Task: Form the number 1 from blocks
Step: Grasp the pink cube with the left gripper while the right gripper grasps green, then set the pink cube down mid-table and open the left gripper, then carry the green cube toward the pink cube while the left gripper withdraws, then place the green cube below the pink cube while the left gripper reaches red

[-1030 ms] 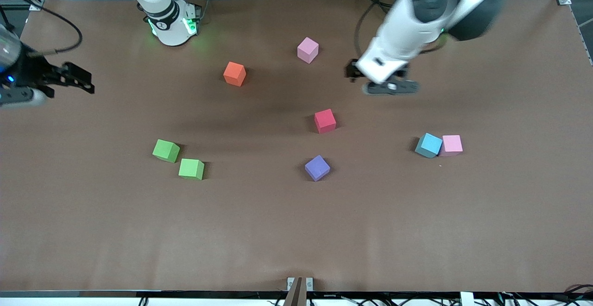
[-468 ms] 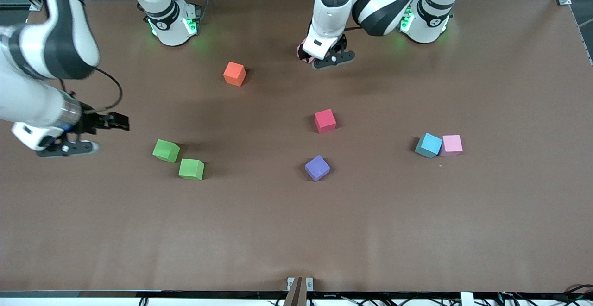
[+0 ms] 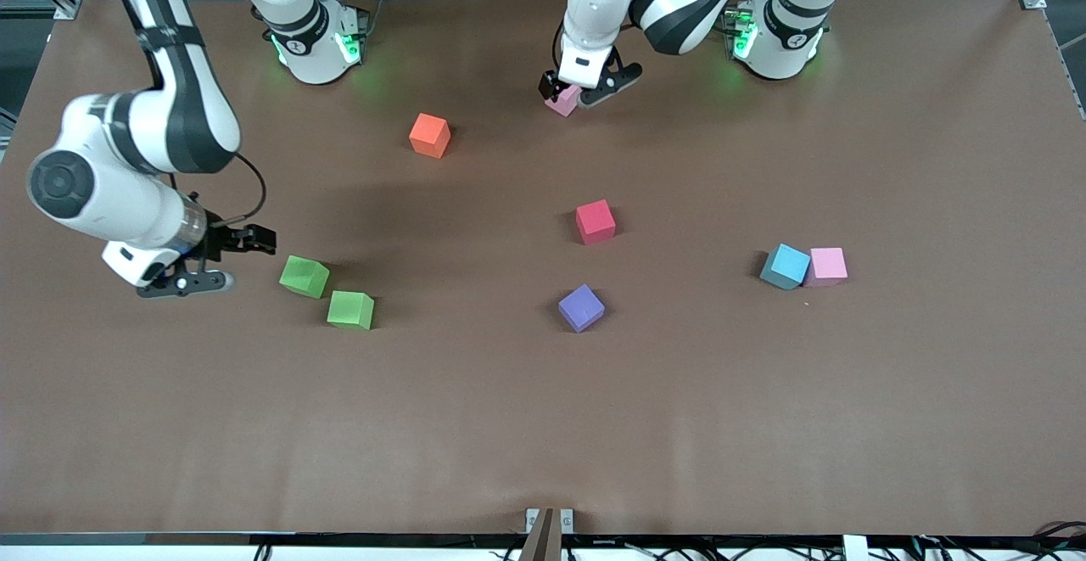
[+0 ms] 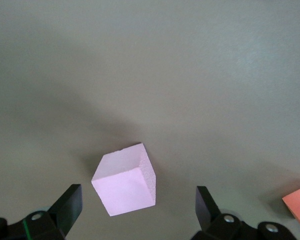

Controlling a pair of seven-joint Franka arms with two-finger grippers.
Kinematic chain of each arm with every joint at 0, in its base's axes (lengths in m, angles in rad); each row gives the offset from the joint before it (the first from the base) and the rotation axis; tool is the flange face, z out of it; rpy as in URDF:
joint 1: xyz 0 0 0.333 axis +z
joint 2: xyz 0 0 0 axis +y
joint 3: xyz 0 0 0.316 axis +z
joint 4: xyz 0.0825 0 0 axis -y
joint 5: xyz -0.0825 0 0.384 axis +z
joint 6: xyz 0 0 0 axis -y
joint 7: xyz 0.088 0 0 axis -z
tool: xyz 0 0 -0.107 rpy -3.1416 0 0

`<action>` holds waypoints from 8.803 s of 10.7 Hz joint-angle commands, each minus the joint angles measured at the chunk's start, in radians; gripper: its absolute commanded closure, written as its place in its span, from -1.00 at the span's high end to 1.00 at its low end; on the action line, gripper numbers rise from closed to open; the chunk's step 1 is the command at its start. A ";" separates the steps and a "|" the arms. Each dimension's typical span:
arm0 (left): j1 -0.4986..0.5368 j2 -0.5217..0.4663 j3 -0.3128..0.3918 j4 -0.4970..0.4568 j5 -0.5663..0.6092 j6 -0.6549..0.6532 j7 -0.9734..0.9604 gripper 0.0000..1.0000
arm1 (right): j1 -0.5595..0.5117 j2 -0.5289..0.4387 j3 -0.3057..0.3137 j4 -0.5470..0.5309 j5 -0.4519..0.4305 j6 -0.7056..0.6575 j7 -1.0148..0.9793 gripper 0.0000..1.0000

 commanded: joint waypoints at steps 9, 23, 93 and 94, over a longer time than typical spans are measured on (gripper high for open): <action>0.024 0.079 -0.101 -0.121 -0.033 0.186 -0.073 1.00 | 0.082 0.150 0.001 -0.141 0.011 0.342 0.121 1.00; -0.137 0.208 0.077 -0.058 0.005 0.225 -0.064 1.00 | 0.024 0.146 -0.002 -0.180 0.005 0.340 0.107 1.00; -0.256 0.441 0.709 0.551 -0.013 -0.259 0.811 1.00 | 0.898 0.213 0.262 0.018 0.000 0.233 1.606 1.00; -0.256 0.443 0.709 0.551 -0.013 -0.259 0.809 1.00 | 0.874 0.196 0.262 0.032 -0.030 0.210 1.603 1.00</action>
